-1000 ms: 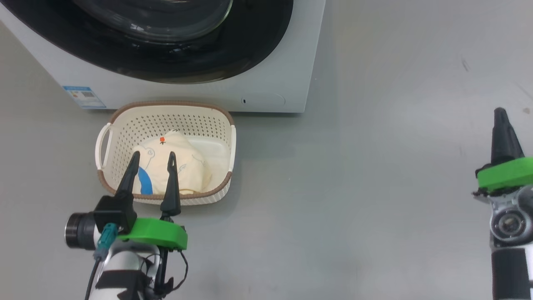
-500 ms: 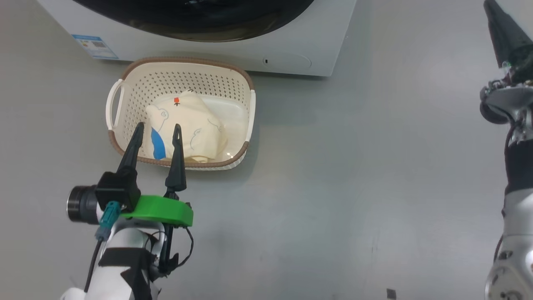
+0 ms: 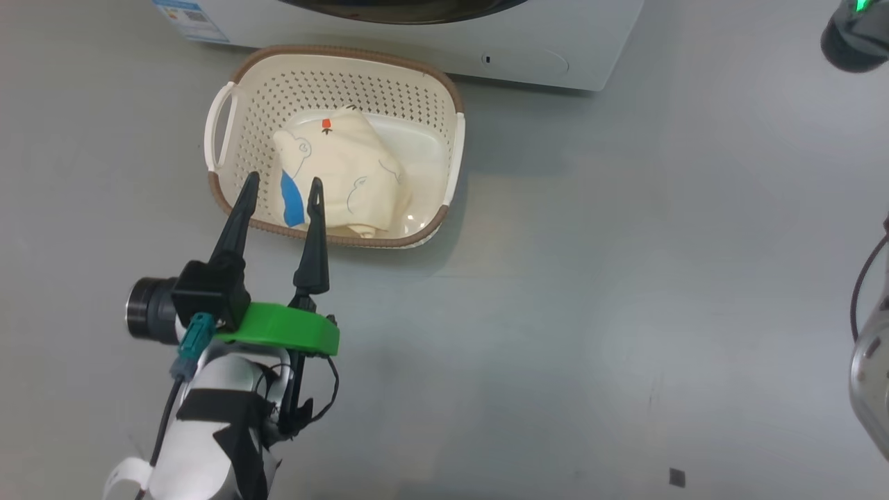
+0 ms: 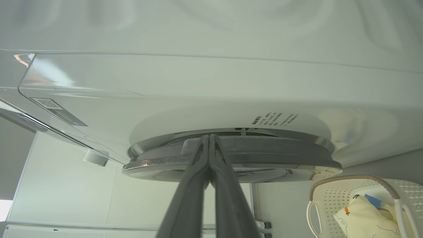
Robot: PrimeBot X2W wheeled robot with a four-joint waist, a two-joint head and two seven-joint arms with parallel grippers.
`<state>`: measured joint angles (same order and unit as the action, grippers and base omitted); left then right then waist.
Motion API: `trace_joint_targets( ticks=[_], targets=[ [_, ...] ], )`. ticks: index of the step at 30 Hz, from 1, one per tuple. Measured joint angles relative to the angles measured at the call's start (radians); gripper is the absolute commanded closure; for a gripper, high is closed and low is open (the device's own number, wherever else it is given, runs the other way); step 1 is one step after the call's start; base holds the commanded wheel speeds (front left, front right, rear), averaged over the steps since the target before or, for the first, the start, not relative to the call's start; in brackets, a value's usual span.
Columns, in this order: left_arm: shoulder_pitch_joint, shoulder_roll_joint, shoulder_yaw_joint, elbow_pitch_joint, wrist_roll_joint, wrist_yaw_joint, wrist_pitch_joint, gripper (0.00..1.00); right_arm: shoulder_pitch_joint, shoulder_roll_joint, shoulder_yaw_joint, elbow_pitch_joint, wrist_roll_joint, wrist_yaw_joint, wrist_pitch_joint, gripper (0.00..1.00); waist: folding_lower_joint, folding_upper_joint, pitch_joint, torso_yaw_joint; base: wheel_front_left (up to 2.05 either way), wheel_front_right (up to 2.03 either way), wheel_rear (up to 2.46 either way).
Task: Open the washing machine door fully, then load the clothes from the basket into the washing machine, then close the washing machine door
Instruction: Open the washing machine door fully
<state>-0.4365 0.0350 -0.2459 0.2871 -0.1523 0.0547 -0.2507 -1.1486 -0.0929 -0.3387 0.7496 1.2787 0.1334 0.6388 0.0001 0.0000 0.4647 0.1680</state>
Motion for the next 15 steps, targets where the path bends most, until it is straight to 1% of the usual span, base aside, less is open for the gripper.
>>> trace_joint_targets(
  ticks=[3,8,12,14,15],
  targets=[
    [-0.013,0.0,-0.02,-0.003,-0.018,0.005,0.0,0.0,-0.062,0.0,0.028,0.04,-0.042,0.0,0.014,1.0,0.0,0.0,0.016,0.015,0.0,0.0,0.0],
    [-0.029,-0.002,-0.053,-0.011,-0.053,0.018,0.0,0.0,-0.133,-0.021,0.087,0.094,-0.144,0.0,0.037,1.0,0.0,0.0,0.038,0.053,0.0,0.0,0.0],
    [-0.031,-0.002,-0.067,-0.016,-0.081,0.029,0.0,0.0,-0.19,-0.034,0.1,0.133,-0.205,0.0,0.039,1.0,0.0,0.0,0.05,0.083,0.0,0.0,0.0],
    [-0.031,-0.002,-0.075,-0.017,-0.089,0.033,0.0,0.0,-0.205,-0.035,0.102,0.144,-0.216,0.0,0.039,1.0,0.0,0.0,0.052,0.091,0.0,0.0,0.0],
    [-0.031,-0.003,-0.088,-0.021,-0.099,0.036,0.0,0.0,-0.234,-0.038,0.109,0.168,-0.244,0.0,0.039,1.0,0.0,0.0,0.056,0.106,0.0,0.0,0.0]
  ],
)
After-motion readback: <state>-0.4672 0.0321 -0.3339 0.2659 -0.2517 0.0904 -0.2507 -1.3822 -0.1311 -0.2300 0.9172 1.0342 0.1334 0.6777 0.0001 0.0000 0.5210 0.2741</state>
